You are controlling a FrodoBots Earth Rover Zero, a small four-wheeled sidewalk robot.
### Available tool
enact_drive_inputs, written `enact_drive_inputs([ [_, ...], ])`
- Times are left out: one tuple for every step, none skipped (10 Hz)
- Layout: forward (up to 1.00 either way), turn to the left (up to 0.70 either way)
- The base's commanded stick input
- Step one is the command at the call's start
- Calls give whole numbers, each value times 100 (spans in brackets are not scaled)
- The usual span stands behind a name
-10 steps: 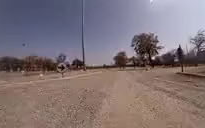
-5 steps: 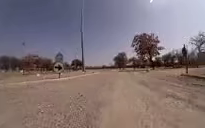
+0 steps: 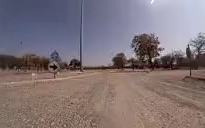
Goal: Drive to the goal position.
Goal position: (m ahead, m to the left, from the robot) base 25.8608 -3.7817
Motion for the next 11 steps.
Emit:
enact_drive_inputs([
  [100, 0],
  [100, 0],
  [100, 0],
  [100, 0],
  [100, 0],
  [100, 0],
  [100, 0],
  [100, 0],
  [100, 0],
  [100, 0],
  [100, 0],
])
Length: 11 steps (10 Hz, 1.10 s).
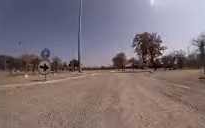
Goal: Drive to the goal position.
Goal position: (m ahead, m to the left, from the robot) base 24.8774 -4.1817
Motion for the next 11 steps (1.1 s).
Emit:
enact_drive_inputs([
  [100, 0],
  [100, 0],
  [100, 0],
  [100, 0],
  [100, 0],
  [100, 0],
  [100, 0],
  [100, 0],
  [100, 0],
  [100, 0],
  [100, 0],
])
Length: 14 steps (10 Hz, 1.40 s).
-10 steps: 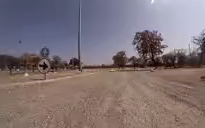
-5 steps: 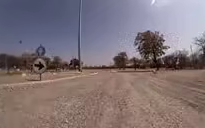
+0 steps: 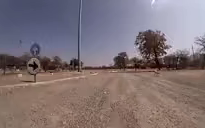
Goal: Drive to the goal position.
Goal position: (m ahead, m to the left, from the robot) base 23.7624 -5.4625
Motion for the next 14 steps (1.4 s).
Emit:
enact_drive_inputs([
  [100, 0],
  [100, 0],
  [100, 0],
  [100, 0],
  [100, 0],
  [100, 0],
  [100, 0],
  [100, 0],
  [100, 0],
  [100, 0],
  [100, 0],
  [100, 0],
  [100, 0],
  [100, 0],
])
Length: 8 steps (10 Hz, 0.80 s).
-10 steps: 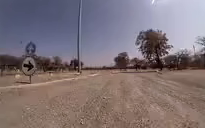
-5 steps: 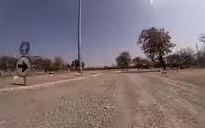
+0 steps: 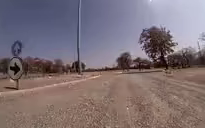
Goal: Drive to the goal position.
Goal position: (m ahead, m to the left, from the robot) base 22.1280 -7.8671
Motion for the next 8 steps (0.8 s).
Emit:
enact_drive_inputs([
  [100, 0],
  [100, 0],
  [100, 0],
  [100, 0],
  [100, 0],
  [100, 0],
  [100, 0],
  [100, 0],
])
